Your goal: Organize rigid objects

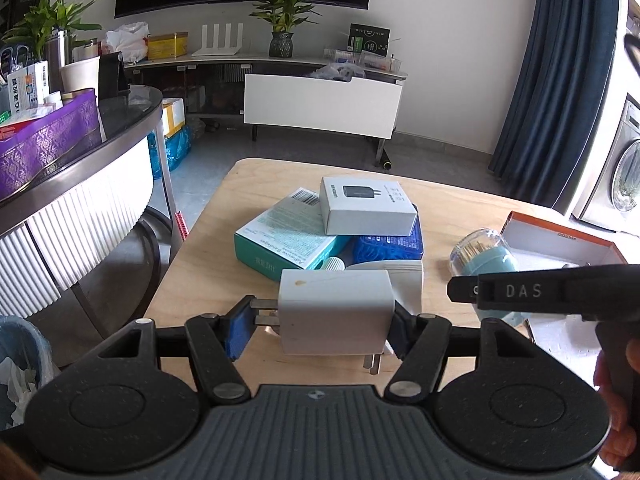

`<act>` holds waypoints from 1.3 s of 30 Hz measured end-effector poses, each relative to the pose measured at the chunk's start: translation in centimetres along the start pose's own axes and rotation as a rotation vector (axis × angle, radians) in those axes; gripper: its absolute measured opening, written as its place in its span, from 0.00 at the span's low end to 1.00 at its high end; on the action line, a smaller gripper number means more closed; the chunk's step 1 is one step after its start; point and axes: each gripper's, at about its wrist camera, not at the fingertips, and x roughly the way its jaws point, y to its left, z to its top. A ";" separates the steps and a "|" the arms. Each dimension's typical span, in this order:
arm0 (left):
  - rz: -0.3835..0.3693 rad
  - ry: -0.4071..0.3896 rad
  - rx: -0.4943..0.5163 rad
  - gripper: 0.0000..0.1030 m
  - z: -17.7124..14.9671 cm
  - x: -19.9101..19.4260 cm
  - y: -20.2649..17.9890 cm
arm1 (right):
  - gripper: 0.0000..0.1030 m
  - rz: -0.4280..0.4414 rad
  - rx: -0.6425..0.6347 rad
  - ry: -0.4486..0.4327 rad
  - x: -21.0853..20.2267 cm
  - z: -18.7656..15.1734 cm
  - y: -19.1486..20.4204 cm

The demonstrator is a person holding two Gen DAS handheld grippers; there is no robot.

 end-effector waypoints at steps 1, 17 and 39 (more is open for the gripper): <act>-0.001 -0.002 -0.003 0.64 0.1 -0.1 -0.1 | 0.55 0.001 -0.005 -0.011 -0.7 -0.1 0.0; -0.007 -0.042 0.026 0.64 1.2 -2.7 -2.2 | 0.55 0.005 0.012 -0.094 -7.3 -1.3 0.7; -0.037 -0.042 0.068 0.64 0.7 -4.4 -4.5 | 0.55 -0.008 0.057 -0.121 -10.9 -3.1 -0.6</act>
